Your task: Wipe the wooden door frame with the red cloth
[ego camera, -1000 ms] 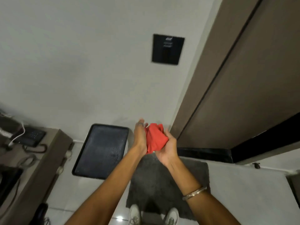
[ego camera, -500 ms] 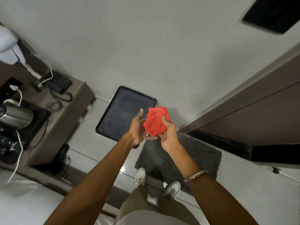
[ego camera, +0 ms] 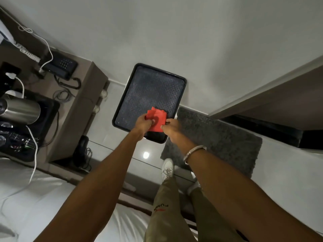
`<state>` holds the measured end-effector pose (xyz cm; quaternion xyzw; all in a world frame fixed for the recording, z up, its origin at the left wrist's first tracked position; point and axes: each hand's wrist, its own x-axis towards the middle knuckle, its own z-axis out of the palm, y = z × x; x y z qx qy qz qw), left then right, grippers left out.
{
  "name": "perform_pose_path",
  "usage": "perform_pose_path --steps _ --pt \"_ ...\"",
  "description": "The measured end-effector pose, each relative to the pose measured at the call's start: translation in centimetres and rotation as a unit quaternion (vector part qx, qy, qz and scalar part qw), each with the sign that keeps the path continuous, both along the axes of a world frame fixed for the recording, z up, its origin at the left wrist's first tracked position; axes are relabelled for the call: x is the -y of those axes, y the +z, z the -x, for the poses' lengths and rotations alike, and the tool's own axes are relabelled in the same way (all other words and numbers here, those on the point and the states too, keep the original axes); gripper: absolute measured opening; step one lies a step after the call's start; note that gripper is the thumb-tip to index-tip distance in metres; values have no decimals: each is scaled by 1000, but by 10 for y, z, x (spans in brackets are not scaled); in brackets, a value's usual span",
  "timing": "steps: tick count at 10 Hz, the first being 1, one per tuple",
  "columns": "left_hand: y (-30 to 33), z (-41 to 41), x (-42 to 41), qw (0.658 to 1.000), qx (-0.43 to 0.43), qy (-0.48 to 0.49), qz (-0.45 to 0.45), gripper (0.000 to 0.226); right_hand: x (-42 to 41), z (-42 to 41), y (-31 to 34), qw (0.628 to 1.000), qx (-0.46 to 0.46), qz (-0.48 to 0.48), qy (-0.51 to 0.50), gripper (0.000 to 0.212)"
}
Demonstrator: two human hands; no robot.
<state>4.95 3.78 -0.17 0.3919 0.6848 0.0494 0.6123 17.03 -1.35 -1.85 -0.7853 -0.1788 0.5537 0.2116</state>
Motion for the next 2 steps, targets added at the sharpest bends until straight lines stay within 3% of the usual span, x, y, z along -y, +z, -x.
perform_pose_path --steps 1,2 --pt "-1 -3 7 997 -44 -55 -43 49 1 1 6 998 44 -14 43 35" --pt "12 -14 19 963 -113 -134 -206 63 7 -13 38 977 159 -102 103 55"
